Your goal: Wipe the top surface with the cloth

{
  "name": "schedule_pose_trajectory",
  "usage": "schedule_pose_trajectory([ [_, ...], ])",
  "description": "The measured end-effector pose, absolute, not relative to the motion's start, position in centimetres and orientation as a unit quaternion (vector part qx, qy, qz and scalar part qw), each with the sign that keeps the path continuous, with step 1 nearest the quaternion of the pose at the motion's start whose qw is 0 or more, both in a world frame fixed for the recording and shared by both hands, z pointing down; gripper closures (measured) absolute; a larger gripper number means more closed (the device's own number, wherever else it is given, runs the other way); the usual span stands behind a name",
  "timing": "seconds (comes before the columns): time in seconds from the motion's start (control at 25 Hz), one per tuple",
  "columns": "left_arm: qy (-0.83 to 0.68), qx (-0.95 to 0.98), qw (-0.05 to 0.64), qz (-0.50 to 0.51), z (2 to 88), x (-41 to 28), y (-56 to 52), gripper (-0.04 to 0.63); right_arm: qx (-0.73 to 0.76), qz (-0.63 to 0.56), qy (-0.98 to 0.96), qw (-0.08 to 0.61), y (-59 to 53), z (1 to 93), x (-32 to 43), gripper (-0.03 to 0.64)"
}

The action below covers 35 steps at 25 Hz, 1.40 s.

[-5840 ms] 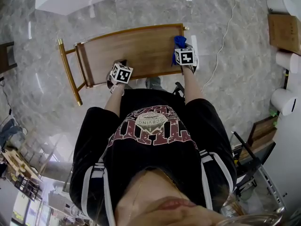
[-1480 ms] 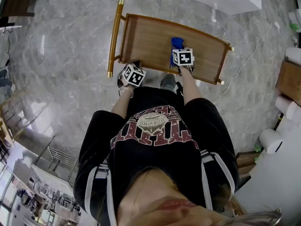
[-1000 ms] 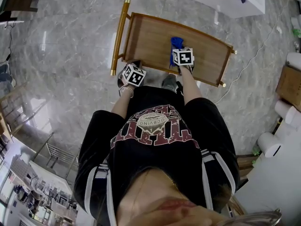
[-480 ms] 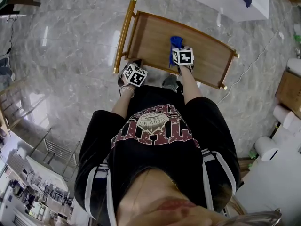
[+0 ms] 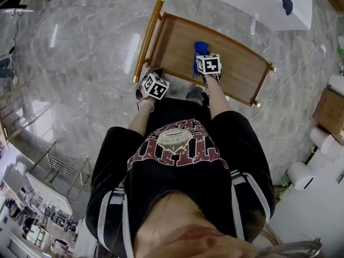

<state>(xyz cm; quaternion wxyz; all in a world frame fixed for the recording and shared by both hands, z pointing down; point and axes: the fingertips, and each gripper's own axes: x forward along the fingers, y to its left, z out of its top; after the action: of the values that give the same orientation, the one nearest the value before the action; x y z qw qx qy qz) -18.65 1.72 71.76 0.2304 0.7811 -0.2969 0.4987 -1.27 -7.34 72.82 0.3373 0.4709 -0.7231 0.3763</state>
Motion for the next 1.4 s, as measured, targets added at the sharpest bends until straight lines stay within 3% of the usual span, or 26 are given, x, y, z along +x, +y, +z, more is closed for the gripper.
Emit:
schedule_pose_trajectory([
  [1.4, -0.327, 0.783, 0.268, 0.456, 70.8, -21.2, 2.1, 0.548, 0.404, 0.350, -0.772, 0.344, -9.8, 72.7, -10.9, 0.561],
])
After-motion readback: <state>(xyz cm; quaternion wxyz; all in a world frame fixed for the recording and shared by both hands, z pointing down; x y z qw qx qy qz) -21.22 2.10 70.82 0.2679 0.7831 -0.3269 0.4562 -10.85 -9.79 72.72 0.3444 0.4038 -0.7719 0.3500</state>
